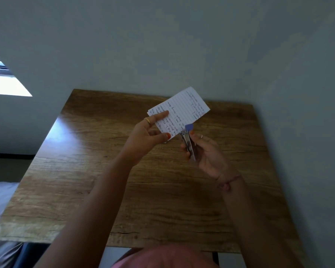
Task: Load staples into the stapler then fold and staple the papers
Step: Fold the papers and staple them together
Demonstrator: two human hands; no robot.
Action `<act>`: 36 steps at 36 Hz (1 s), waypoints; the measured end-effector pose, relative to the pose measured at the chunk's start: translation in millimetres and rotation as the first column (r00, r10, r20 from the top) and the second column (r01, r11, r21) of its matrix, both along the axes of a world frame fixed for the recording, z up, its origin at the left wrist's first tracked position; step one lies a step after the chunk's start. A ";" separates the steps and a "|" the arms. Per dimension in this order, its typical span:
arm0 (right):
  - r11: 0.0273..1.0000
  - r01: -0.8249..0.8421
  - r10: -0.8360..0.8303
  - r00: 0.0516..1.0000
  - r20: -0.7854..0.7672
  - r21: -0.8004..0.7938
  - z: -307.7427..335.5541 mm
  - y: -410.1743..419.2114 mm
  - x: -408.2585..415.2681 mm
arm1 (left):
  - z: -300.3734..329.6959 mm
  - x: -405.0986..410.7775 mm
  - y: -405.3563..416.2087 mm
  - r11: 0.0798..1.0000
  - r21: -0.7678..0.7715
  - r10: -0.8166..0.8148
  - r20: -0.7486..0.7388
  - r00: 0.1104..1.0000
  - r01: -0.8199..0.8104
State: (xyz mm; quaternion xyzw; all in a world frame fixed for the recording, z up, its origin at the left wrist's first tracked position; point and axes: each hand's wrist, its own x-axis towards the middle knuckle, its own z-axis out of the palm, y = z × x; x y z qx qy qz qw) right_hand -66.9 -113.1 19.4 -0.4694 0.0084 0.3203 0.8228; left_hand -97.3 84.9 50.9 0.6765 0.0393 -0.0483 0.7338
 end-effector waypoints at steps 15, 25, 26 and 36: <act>0.996 -0.025 0.025 1.000 -0.003 -0.082 9.1 3.4 1.6 | 1.3 -2.8 -4.0 0.999 0.049 -0.022 -0.001 1.000 0.022; 0.988 0.007 -0.008 1.000 -0.005 -0.157 14.3 8.8 -2.7 | 0.0 -4.9 -3.5 0.997 0.070 -0.030 0.010 0.999 0.029; 0.987 0.011 -0.012 1.000 -0.003 -0.161 14.6 9.2 -3.1 | 0.0 -4.9 -3.5 0.997 0.070 -0.031 0.013 0.999 0.030; 0.983 0.051 -0.052 0.999 -0.003 -0.175 19.6 13.8 -6.0 | 0.7 -6.5 -4.0 0.999 0.026 -0.026 0.040 0.999 0.025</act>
